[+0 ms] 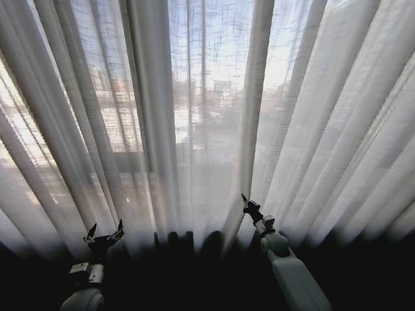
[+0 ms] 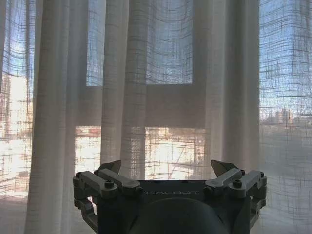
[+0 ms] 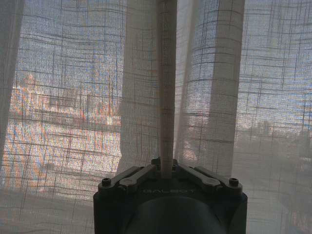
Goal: Open the curtains by pulling them apart, changing their state from closed to fully open.
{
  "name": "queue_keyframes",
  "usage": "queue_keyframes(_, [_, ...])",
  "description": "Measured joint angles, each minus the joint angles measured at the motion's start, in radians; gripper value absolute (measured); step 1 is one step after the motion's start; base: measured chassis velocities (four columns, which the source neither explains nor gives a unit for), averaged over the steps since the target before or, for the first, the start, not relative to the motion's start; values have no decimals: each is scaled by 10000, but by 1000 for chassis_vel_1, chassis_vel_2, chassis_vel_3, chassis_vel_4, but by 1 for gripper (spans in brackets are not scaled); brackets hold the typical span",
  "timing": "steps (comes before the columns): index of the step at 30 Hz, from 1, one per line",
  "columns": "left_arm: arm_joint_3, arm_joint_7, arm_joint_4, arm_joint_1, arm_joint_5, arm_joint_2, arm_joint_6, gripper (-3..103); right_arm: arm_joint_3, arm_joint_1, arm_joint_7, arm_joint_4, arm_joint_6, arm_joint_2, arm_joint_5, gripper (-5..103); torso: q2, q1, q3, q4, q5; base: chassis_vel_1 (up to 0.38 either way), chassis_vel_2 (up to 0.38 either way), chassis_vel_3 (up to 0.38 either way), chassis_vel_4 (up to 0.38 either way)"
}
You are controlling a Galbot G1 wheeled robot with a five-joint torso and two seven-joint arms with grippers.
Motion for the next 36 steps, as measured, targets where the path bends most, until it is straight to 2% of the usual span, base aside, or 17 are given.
queue_keyframes(36, [0, 0, 1, 0, 0, 0, 0, 100, 253, -235, -367, 63, 79, -54, 93, 0, 1, -1, -1, 1, -4, -352, -359, 352, 353])
